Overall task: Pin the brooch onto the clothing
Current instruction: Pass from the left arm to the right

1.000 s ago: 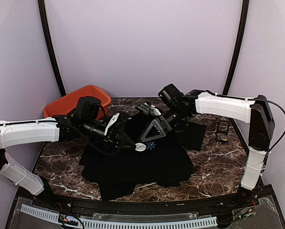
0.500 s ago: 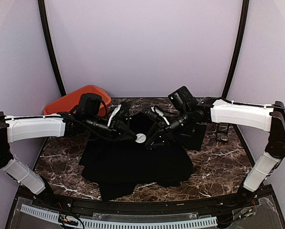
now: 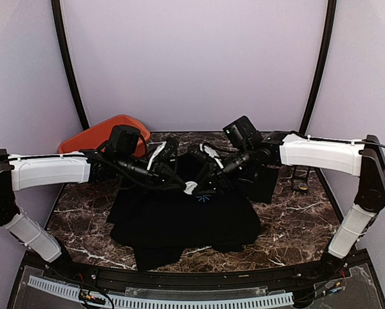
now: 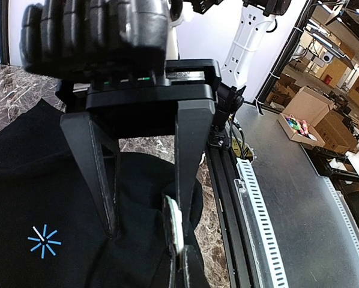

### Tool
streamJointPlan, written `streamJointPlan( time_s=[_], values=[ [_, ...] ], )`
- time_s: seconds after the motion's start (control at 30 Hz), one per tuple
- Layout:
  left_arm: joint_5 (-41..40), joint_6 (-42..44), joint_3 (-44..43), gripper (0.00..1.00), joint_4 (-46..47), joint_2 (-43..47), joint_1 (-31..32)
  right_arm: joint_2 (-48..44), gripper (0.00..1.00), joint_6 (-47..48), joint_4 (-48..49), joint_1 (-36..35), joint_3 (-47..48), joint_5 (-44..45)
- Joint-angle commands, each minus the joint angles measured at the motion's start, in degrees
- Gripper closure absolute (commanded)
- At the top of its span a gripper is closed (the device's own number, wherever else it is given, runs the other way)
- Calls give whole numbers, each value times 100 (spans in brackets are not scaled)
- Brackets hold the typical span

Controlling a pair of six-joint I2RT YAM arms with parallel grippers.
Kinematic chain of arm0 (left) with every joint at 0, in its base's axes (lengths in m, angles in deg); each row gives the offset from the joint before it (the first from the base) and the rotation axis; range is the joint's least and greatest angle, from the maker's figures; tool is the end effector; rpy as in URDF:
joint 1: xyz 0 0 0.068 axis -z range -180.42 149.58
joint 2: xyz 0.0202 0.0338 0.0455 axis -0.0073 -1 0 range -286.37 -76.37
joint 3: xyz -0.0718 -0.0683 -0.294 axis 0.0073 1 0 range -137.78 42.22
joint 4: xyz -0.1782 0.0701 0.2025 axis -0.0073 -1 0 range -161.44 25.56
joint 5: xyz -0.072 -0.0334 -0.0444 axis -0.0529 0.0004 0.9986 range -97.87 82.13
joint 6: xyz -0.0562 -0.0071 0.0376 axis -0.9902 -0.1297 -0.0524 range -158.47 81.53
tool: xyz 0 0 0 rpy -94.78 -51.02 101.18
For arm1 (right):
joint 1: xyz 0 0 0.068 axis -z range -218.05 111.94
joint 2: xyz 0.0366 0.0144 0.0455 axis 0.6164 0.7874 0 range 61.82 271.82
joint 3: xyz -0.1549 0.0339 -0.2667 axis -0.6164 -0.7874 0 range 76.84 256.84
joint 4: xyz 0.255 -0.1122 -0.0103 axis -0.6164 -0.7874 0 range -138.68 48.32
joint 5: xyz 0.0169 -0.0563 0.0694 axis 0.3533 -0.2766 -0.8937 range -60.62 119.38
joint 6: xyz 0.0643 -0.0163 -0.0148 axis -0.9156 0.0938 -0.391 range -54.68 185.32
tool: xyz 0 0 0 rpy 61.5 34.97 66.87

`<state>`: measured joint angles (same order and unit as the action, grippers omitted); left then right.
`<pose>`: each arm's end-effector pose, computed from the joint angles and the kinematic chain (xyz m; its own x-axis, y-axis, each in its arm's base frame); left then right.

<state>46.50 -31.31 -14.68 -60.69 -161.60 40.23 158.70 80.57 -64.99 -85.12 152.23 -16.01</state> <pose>0.2376 -0.2625 0.2989 -0.1960 0.2639 -0.9444 0.9723 -0.0729 -0.2221 0.2460 0.3216 0.2940 -0.2374 -0.5263 -0.8165 -0.9543 -0.0309 0.2974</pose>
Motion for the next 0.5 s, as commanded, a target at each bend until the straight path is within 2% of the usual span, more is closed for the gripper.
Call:
streamJointPlan(
  time_s=[0.0, 0.47],
  values=[
    [-99, 261, -213, 99, -474, 4, -4, -34, 59, 264, -344, -48, 218, -21],
    [-163, 338, -305, 99, -700, -116, -4, 19, 71, 342, -640, -47, 409, -52]
  ],
)
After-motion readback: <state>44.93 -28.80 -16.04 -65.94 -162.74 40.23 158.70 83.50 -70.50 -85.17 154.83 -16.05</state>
